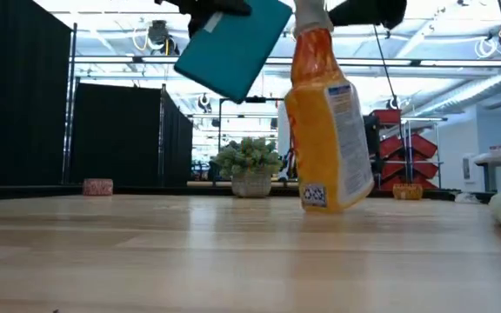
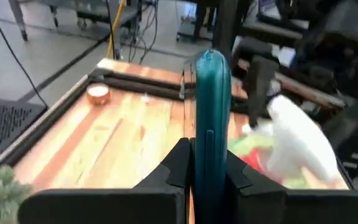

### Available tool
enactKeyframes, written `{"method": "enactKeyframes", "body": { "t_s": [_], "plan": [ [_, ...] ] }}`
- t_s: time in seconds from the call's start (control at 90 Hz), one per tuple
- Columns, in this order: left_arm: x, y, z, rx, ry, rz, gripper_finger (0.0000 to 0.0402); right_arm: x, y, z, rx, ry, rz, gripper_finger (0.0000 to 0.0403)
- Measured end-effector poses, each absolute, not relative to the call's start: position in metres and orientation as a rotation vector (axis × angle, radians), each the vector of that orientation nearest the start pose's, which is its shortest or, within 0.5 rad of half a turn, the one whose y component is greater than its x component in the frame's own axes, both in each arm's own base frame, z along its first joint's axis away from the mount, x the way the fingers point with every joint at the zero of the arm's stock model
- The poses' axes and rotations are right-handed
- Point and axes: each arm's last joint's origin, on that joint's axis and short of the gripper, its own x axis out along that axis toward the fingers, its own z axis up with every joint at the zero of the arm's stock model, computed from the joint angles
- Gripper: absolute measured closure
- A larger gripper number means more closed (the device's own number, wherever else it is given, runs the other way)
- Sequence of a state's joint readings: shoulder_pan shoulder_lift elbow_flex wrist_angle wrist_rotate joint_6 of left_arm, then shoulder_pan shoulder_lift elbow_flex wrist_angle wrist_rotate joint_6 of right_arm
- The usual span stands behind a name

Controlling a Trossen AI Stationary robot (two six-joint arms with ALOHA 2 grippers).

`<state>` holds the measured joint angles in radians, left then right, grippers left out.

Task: Apply microfiber cloth
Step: Spray the back of the tablet, then wipe the back of the tablet using the green microfiber cloth

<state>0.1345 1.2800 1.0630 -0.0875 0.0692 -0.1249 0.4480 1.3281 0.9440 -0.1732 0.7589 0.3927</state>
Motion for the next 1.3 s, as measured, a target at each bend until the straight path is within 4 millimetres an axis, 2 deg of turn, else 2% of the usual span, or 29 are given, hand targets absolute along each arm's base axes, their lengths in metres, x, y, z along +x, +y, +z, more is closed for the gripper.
{"method": "enactKeyframes", "body": {
  "t_s": [0.278, 0.456, 0.744, 0.856, 0.956, 1.056, 1.211, 1.3],
  "plan": [
    [0.288, 0.036, 0.328, -0.155, 0.338, 0.100, 0.0389, 0.249, 0.102, 0.255, 0.054, 0.600, -0.403, 0.0083],
    [0.287, 0.036, 0.327, -0.155, 0.347, 0.101, 0.0389, 0.243, 0.102, 0.248, 0.140, 0.726, -0.338, 0.0083],
    [0.281, 0.031, 0.321, -0.187, 0.440, 0.100, 0.0389, 0.222, 0.109, 0.235, 0.486, 1.072, -0.261, 0.0083],
    [0.268, 0.015, 0.313, -0.223, 0.591, 0.072, 0.0389, 0.213, 0.125, 0.233, 0.624, 1.178, -0.220, 0.0083],
    [0.260, -0.007, 0.303, -0.253, 0.700, 0.055, 0.0389, 0.206, 0.140, 0.230, 0.631, 1.212, -0.205, 0.0083],
    [0.253, -0.036, 0.290, -0.278, 0.756, 0.023, 0.0389, 0.200, 0.150, 0.220, 0.583, 1.225, -0.268, 0.0083],
    [0.243, -0.080, 0.262, -0.320, 0.760, -0.005, 0.0389, 0.194, 0.167, 0.194, 0.456, 1.328, -0.334, 0.0083],
    [0.239, -0.098, 0.250, -0.377, 0.687, -0.015, 0.0389, 0.194, 0.175, 0.177, 0.432, 1.391, -0.380, 0.0085]
  ]
}}
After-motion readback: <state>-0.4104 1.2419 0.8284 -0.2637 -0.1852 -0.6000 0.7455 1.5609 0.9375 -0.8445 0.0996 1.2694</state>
